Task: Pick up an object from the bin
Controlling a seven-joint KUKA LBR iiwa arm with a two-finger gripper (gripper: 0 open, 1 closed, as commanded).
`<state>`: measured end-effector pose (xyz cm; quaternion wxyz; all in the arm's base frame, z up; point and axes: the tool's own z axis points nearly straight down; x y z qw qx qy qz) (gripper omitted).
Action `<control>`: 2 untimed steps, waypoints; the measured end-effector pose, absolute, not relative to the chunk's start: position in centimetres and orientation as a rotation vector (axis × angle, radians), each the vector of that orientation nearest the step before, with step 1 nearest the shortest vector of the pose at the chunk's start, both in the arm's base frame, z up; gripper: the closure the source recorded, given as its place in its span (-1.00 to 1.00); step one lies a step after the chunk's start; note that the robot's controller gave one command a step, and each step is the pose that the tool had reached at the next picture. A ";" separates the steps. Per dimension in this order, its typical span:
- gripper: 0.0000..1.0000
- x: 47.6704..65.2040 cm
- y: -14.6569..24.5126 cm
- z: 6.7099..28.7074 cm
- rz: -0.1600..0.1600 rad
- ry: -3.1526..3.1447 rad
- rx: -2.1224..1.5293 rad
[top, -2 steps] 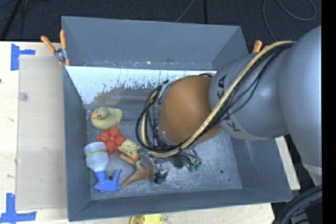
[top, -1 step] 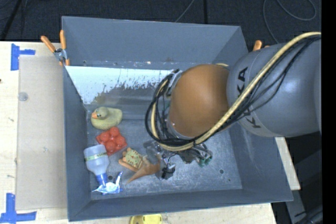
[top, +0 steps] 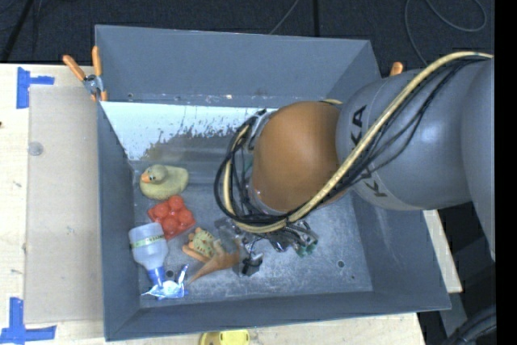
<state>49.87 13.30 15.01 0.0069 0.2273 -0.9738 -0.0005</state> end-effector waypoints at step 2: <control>1.00 50.1 14.2 24.7 -0.002 -3.037 0.730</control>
Offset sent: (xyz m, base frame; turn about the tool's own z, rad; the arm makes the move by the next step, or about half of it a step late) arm 0.0032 0.0123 0.1096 -0.0197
